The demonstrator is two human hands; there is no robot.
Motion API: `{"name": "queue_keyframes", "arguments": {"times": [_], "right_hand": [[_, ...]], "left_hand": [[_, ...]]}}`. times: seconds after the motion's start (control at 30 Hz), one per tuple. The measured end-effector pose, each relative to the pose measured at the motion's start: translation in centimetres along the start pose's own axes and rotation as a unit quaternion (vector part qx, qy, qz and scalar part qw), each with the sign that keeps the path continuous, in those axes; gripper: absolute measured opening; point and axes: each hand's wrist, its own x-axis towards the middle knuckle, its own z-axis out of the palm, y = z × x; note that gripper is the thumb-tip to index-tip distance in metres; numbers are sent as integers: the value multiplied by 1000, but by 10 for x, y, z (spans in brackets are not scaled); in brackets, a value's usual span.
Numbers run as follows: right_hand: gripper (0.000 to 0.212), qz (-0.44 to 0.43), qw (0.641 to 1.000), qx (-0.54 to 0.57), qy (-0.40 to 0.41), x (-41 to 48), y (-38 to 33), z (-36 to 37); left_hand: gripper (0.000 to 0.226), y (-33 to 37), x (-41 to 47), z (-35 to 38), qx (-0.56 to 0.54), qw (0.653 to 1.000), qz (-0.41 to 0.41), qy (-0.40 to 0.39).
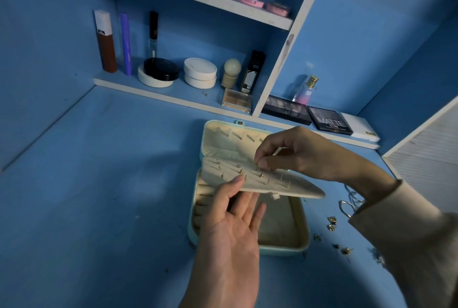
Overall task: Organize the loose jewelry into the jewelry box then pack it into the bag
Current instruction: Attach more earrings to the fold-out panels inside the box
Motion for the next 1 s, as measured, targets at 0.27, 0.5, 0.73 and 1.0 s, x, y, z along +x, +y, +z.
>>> {"name": "queue_keyframes", "arguments": {"times": [0.27, 0.5, 0.73, 1.0], "right_hand": [[13, -18, 1000, -11, -3, 0, -1, 0], [7, -21, 999, -24, -7, 2, 3, 1], [14, -15, 998, -36, -51, 4, -7, -6], [14, 9, 993, -52, -106, 10, -18, -12]], "left_hand": [[47, 0, 0, 0, 3, 1000, -1, -2], [49, 1, 0, -1, 5, 1000, -3, -10], [50, 2, -1, -2, 14, 1000, -4, -17], [53, 1, -1, -3, 17, 1000, -1, -20]]}}
